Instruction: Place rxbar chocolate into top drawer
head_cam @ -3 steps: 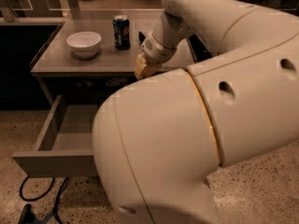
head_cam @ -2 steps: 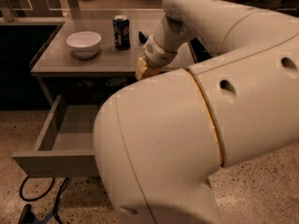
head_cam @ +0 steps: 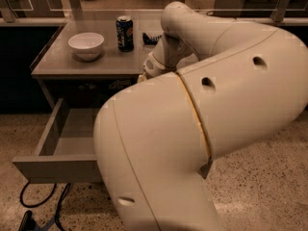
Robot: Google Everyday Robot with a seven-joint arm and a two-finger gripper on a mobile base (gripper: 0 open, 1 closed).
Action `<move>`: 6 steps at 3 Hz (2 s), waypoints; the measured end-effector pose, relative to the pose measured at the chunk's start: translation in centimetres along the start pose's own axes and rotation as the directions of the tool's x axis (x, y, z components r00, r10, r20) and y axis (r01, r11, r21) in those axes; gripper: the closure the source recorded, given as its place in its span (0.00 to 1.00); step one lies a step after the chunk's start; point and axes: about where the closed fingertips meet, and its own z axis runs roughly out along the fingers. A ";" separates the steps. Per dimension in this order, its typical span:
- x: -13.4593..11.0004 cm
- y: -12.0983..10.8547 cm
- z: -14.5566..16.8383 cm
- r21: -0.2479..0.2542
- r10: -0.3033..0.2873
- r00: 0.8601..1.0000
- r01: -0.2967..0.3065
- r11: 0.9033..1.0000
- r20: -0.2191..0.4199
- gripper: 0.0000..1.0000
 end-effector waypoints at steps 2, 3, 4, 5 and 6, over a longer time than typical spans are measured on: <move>0.0 0.0 0.0 0.000 0.000 1.000 0.000 1.000 0.000 0.58; 0.0 0.0 0.0 0.000 0.000 1.000 0.000 1.000 0.000 0.34; 0.0 0.0 0.0 0.000 0.000 1.000 0.000 1.000 0.000 0.12; 0.0 0.0 0.0 0.000 0.000 1.000 0.000 1.000 0.000 0.00; 0.0 0.0 0.0 0.000 0.000 1.000 0.000 1.000 0.000 0.00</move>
Offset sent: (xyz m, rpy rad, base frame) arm 0.0000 0.0000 0.0000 0.0000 0.0000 0.0000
